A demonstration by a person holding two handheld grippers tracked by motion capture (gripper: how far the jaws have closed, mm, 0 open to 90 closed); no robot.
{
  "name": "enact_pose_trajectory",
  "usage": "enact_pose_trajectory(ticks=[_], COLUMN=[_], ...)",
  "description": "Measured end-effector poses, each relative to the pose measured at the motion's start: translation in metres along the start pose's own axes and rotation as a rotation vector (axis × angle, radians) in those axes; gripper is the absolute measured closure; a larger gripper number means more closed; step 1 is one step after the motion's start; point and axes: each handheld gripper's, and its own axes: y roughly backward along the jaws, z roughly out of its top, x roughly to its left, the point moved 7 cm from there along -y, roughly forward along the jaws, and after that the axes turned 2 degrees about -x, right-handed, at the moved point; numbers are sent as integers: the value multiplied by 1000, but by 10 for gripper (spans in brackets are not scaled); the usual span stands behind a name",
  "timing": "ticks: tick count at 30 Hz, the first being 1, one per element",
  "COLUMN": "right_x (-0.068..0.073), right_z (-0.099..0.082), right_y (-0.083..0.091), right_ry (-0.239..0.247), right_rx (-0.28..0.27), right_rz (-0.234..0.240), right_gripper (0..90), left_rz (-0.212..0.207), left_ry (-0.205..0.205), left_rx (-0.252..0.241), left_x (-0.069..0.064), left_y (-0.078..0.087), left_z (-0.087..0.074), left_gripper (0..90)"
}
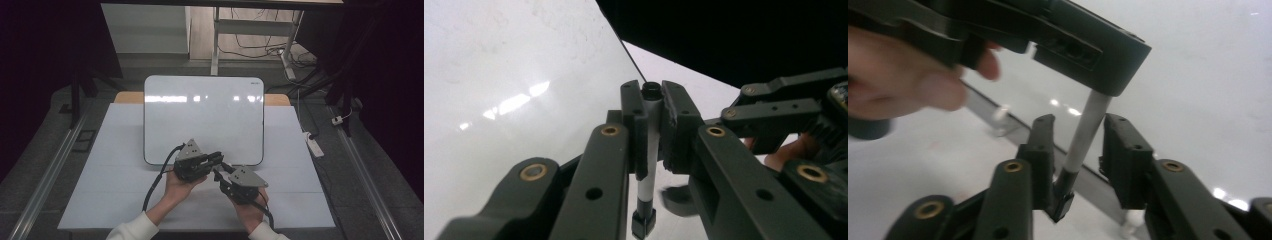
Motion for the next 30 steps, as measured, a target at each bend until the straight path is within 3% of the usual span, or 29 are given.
enact_pose_trajectory(ticks=[3,9,14,16,20,24,26,30], right_x=[-4,-13,-18,-31,-69,-105,-121,-149], right_z=[1,3,7,15,42,69,79,93], right_y=[-3,0,1,4,9,3,-3,-14], right_ry=[-20,-43,-52,-67,-133,-129,-135,-169], right_rx=[0,-4,-9,-24,-61,-41,-16,22], right_rz=[-22,-22,-15,-30,-70,-113,-129,-153], right_gripper=[752,806,807,807,807,806,806,806], left_rz=[15,-6,-7,14,54,108,141,180], left_ry=[-2,29,32,15,13,-15,4,85], left_rx=[-9,-27,-60,-61,-41,74,120,149], left_x=[-1,-3,0,5,17,31,39,53], left_y=[0,0,12,26,55,86,103,133], left_z=[1,3,8,9,0,-27,-43,-71], left_gripper=[812,796,589,528,462,395,364,346])
